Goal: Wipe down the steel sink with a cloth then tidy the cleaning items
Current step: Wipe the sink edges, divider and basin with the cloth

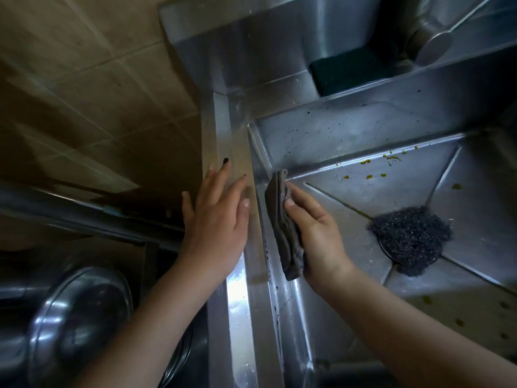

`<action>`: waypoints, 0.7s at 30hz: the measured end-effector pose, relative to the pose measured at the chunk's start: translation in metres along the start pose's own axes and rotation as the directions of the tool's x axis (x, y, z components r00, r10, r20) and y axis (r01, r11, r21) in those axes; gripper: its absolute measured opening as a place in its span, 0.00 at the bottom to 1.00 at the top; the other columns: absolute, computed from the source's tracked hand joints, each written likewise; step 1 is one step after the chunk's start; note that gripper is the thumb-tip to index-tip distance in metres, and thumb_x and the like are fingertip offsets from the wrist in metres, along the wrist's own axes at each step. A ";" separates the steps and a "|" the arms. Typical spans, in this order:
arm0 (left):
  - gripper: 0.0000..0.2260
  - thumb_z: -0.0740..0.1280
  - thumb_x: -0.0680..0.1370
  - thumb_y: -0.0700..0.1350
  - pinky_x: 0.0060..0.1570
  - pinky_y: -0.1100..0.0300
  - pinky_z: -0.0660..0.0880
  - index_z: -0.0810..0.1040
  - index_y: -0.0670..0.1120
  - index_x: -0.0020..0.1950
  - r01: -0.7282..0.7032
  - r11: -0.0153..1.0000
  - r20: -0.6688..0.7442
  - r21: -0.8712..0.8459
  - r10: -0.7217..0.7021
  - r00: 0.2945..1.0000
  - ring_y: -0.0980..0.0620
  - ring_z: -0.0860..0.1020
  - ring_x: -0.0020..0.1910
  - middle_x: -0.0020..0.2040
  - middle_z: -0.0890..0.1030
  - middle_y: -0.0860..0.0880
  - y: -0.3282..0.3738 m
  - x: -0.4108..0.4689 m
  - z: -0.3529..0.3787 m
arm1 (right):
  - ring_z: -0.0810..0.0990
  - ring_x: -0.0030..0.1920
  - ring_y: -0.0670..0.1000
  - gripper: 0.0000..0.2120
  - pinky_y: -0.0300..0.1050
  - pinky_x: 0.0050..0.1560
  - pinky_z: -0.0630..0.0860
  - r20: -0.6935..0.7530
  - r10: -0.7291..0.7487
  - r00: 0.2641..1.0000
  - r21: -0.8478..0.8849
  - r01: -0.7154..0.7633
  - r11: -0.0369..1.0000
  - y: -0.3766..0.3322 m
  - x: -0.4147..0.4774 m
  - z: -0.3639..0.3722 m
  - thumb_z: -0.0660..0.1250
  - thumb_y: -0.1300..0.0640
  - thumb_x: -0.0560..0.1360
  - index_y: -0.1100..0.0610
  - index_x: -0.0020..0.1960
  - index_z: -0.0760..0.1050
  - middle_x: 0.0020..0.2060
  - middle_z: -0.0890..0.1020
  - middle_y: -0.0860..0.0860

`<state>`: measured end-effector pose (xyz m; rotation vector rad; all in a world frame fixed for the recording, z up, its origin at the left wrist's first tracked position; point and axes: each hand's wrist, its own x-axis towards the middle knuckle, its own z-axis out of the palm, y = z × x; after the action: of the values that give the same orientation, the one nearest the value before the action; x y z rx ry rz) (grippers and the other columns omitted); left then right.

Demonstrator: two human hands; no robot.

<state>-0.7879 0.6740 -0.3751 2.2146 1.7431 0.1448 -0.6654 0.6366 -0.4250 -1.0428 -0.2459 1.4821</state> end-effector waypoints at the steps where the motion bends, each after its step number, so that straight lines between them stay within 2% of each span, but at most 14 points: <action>1: 0.19 0.49 0.81 0.49 0.72 0.47 0.38 0.60 0.56 0.73 -0.002 1.000 0.018 0.009 0.001 1.000 0.64 0.37 0.71 0.77 0.48 0.57 0.000 -0.005 0.002 | 0.78 0.59 0.49 0.15 0.46 0.64 0.71 0.025 -0.021 0.999 -0.041 0.022 0.999 0.003 -0.003 -0.001 0.61 0.63 0.78 0.53 0.61 0.75 0.58 0.81 0.53; 3: 0.21 0.45 0.81 0.51 0.73 0.50 0.40 0.56 0.55 0.74 -0.016 0.999 0.027 0.031 0.015 1.000 0.64 0.36 0.70 0.77 0.46 0.56 -0.003 -0.011 0.009 | 0.77 0.60 0.47 0.17 0.44 0.64 0.71 0.085 -0.072 0.994 -0.119 0.082 0.990 0.010 -0.007 0.000 0.61 0.63 0.78 0.49 0.63 0.73 0.60 0.79 0.51; 7: 0.30 0.38 0.75 0.57 0.70 0.61 0.40 0.57 0.50 0.75 -0.079 0.994 -0.044 0.077 0.083 0.996 0.60 0.39 0.71 0.77 0.52 0.52 -0.006 -0.009 0.016 | 0.71 0.62 0.34 0.19 0.28 0.63 0.64 0.166 -0.247 0.955 -0.355 0.291 0.888 0.023 -0.012 0.009 0.61 0.62 0.78 0.39 0.59 0.68 0.60 0.74 0.40; 9: 0.31 0.38 0.74 0.56 0.69 0.61 0.38 0.57 0.49 0.75 -0.091 0.991 -0.049 0.096 0.096 0.994 0.59 0.40 0.72 0.77 0.52 0.52 -0.006 -0.010 0.016 | 0.66 0.66 0.36 0.17 0.32 0.68 0.60 0.187 -0.276 0.943 -0.444 0.332 0.832 0.031 -0.013 0.011 0.59 0.55 0.77 0.37 0.61 0.64 0.64 0.70 0.39; 12: 0.29 0.41 0.75 0.55 0.70 0.60 0.39 0.58 0.48 0.75 -0.105 0.989 -0.062 0.105 0.112 0.992 0.58 0.42 0.73 0.77 0.54 0.51 -0.006 -0.010 0.017 | 0.62 0.70 0.40 0.18 0.39 0.72 0.57 0.189 -0.284 0.940 -0.491 0.341 0.802 0.039 -0.009 0.011 0.55 0.51 0.75 0.34 0.63 0.61 0.69 0.67 0.42; 15: 0.28 0.42 0.76 0.54 0.71 0.59 0.41 0.59 0.48 0.74 -0.115 0.987 -0.074 0.111 0.124 0.989 0.56 0.43 0.74 0.76 0.56 0.51 -0.006 -0.010 0.018 | 0.62 0.70 0.37 0.19 0.35 0.71 0.56 0.201 -0.273 0.941 -0.489 0.338 0.804 0.044 0.001 0.008 0.55 0.53 0.76 0.37 0.64 0.61 0.69 0.67 0.42; 18: 0.26 0.45 0.77 0.52 0.72 0.55 0.44 0.60 0.47 0.74 -0.125 0.985 -0.088 0.122 0.136 0.987 0.55 0.44 0.74 0.75 0.59 0.50 -0.006 -0.010 0.018 | 0.61 0.70 0.38 0.19 0.35 0.72 0.55 0.154 -0.216 0.964 -0.499 0.265 0.825 0.056 0.017 0.000 0.56 0.57 0.80 0.41 0.67 0.61 0.67 0.66 0.39; 21: 0.25 0.47 0.78 0.51 0.72 0.55 0.45 0.62 0.45 0.73 -0.136 0.984 -0.096 0.113 0.147 0.984 0.53 0.46 0.74 0.75 0.60 0.49 -0.006 -0.009 0.018 | 0.62 0.68 0.39 0.19 0.31 0.70 0.53 0.109 -0.192 0.975 -0.551 0.220 0.805 0.071 0.036 -0.010 0.55 0.60 0.80 0.47 0.69 0.62 0.65 0.66 0.39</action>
<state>-0.7910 0.6635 -0.3931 2.4496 1.6799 0.2081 -0.7017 0.6471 -0.4960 -1.3965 -0.8479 1.2576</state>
